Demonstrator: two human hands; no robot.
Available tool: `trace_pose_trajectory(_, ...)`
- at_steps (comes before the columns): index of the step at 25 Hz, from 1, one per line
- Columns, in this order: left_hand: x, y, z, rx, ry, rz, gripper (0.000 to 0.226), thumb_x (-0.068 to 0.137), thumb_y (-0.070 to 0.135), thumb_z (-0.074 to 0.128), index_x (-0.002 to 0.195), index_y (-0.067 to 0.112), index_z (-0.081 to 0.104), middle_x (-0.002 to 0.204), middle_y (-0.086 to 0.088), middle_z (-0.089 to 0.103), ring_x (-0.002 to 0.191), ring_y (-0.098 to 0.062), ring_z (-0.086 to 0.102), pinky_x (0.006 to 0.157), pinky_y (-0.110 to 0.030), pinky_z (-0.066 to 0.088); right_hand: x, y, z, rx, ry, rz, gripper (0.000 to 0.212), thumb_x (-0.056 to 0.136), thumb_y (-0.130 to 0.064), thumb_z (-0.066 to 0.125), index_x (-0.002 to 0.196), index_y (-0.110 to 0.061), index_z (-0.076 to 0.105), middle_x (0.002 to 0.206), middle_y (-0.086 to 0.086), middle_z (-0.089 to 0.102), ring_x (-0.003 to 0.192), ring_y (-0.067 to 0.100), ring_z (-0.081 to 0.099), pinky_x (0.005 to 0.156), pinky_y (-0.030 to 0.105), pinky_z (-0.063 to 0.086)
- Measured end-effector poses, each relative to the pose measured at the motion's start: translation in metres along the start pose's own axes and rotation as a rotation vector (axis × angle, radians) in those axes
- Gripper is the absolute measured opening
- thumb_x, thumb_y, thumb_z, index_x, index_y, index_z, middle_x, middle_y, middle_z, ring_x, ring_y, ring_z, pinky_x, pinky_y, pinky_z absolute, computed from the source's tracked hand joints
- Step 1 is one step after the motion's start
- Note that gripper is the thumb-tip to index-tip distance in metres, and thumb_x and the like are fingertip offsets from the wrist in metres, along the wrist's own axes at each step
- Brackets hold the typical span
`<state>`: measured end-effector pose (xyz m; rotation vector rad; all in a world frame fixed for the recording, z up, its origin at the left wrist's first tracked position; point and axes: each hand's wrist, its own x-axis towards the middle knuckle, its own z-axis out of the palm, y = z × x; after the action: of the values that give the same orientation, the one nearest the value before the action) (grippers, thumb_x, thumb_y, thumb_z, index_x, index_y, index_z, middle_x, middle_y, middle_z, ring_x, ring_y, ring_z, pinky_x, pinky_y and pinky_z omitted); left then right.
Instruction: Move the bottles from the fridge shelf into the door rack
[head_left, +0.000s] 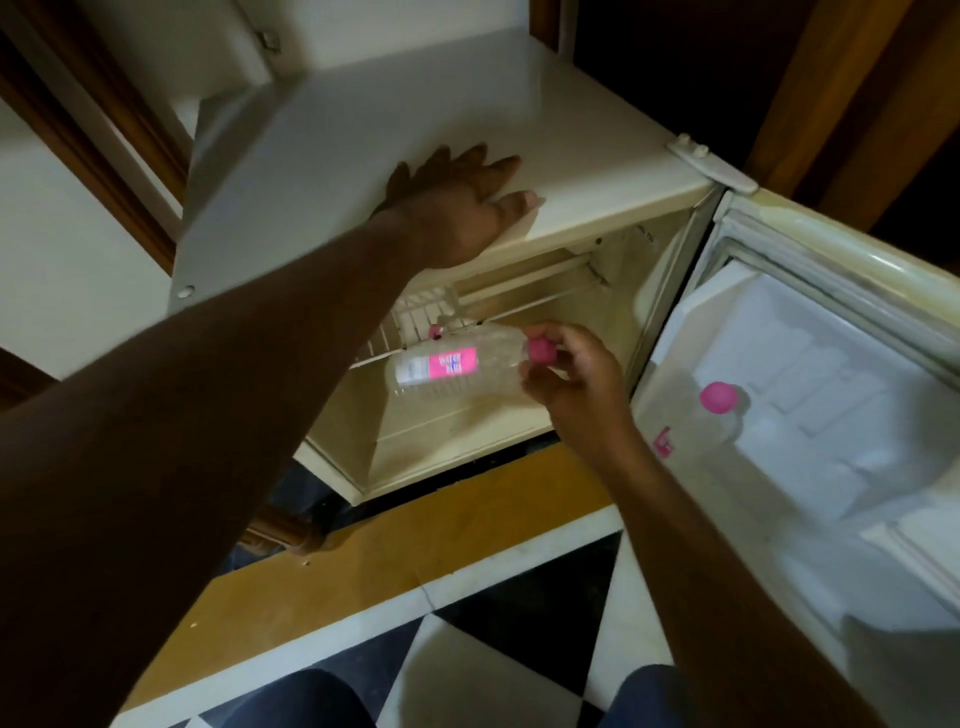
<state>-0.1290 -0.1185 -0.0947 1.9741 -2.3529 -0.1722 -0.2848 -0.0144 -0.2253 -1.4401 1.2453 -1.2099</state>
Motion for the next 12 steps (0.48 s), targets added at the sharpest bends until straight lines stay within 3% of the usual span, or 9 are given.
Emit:
trace_pose_trajectory(3,-0.001,0.001,0.0,0.001,0.008,0.006,0.069,0.095,0.072,0.022,0.157,0.044,0.017,0.169,0.006,0.008,0.155,-0.024,0.004,0.122,-0.052,0.0,-0.032,-0.038,-0.049,-0.359,-0.164,-0.139,0.036,0.081,0.0,0.067,0.106,-0.026,0.066,0.108,-0.007,0.06,0.098,0.0,0.056,0.088,0.009,0.044)
trace_pose_trajectory(5,-0.001,-0.001,0.0,-0.003,0.003,0.011,0.069,0.094,0.073,0.021,0.158,0.044,0.016,0.17,0.006,0.008,0.155,-0.024,0.004,0.122,-0.052,0.0,-0.049,-0.06,-0.077,-0.547,-0.267,-0.12,0.038,0.081,0.003,0.064,0.109,-0.022,0.066,0.11,-0.01,0.057,0.1,0.0,0.053,0.086,0.005,0.04)
trace_pose_trajectory(8,0.0,-0.002,0.001,0.01,0.014,0.019,0.07,0.094,0.074,0.02,0.157,0.044,0.016,0.169,0.006,0.008,0.155,-0.024,0.004,0.122,-0.053,0.0,-0.061,-0.082,-0.113,-0.755,-0.35,-0.009,0.039,0.083,0.004,0.062,0.112,-0.022,0.066,0.114,-0.006,0.059,0.105,0.008,0.054,0.091,0.015,0.044)
trace_pose_trajectory(10,-0.001,-0.003,0.001,0.015,0.019,0.028,0.071,0.093,0.074,0.02,0.157,0.044,0.016,0.169,0.006,0.009,0.155,-0.025,0.005,0.122,-0.054,0.001,-0.069,-0.09,-0.128,-0.881,-0.336,0.07,0.038,0.084,0.002,0.064,0.114,-0.02,0.066,0.118,0.0,0.061,0.108,0.015,0.057,0.098,0.027,0.047)
trace_pose_trajectory(12,-0.001,-0.004,0.001,0.013,0.024,0.036,0.071,0.093,0.075,0.02,0.157,0.044,0.017,0.169,0.006,0.009,0.155,-0.025,0.004,0.121,-0.055,0.002,-0.075,-0.09,-0.134,-1.031,-0.297,0.118,0.04,0.085,0.002,0.062,0.12,-0.018,0.063,0.123,0.004,0.059,0.11,0.021,0.058,0.099,0.03,0.046)
